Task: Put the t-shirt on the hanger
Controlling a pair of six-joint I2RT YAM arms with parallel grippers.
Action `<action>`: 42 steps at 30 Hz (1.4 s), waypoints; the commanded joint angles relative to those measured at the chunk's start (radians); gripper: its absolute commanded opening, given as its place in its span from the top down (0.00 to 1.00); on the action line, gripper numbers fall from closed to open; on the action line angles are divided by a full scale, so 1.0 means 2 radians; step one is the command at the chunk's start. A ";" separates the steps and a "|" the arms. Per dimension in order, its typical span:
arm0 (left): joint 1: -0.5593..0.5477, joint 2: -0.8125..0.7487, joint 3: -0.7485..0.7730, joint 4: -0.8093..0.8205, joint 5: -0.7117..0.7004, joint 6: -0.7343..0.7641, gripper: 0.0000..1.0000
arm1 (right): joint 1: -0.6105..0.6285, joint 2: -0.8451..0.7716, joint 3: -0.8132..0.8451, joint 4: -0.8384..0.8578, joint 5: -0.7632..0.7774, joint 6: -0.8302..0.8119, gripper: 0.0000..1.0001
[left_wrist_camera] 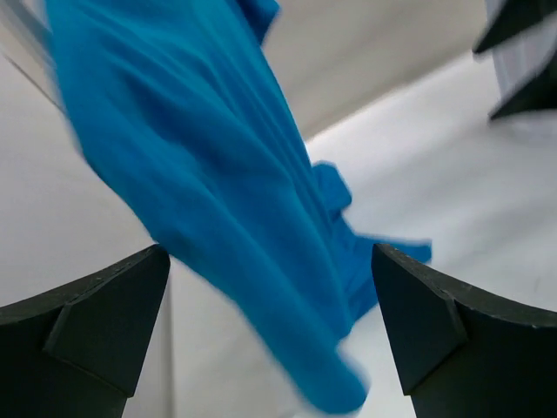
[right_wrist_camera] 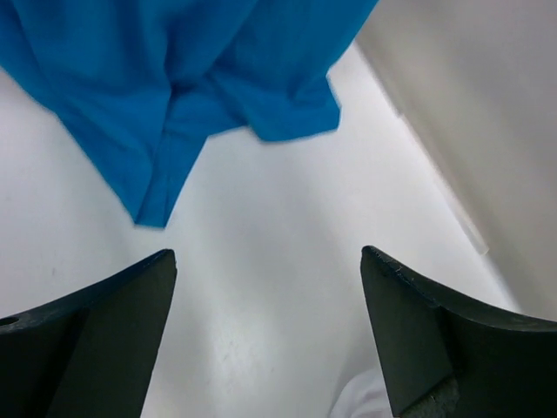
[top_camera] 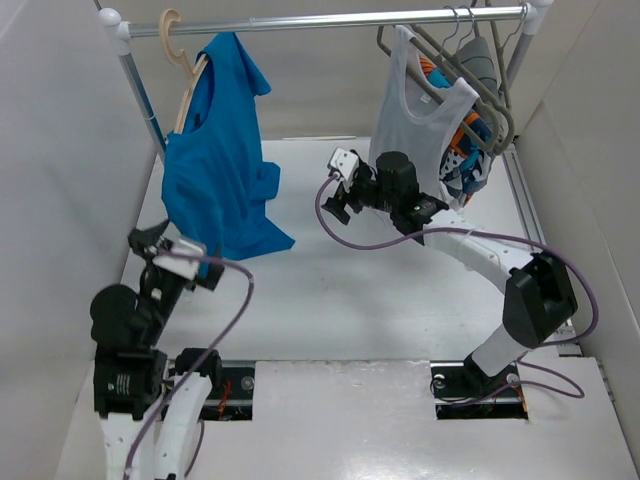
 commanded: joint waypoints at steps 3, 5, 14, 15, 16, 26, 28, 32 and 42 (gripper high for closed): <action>0.002 -0.092 -0.077 -0.140 0.105 0.234 0.00 | -0.014 -0.030 -0.050 -0.030 -0.002 -0.022 0.09; 0.002 -0.092 -0.089 -0.186 0.121 0.253 0.00 | -0.028 -0.045 -0.078 -0.030 0.004 -0.022 0.08; 0.002 0.032 -0.175 -0.179 0.068 0.282 0.06 | -0.069 -0.108 -0.172 -0.086 0.121 -0.064 0.06; 0.002 0.056 -0.182 -0.145 0.059 0.276 0.04 | -0.074 -0.108 -0.176 -0.098 0.131 -0.069 0.05; 0.002 0.068 -0.195 -0.128 0.046 0.270 0.03 | -0.074 -0.113 -0.176 -0.110 0.137 -0.073 0.05; 0.002 0.117 -0.296 0.020 0.023 0.241 0.02 | -0.097 -0.205 -0.270 -0.155 0.178 -0.080 0.01; 0.002 0.121 -0.301 0.020 0.039 0.228 0.01 | -0.097 -0.222 -0.284 -0.160 0.189 -0.080 0.01; 0.002 0.131 -0.312 0.035 0.029 0.211 0.01 | -0.112 -0.248 -0.307 -0.160 0.194 -0.080 0.00; 0.002 0.126 -0.317 0.034 0.038 0.211 0.01 | -0.112 -0.253 -0.312 -0.145 0.189 -0.090 0.00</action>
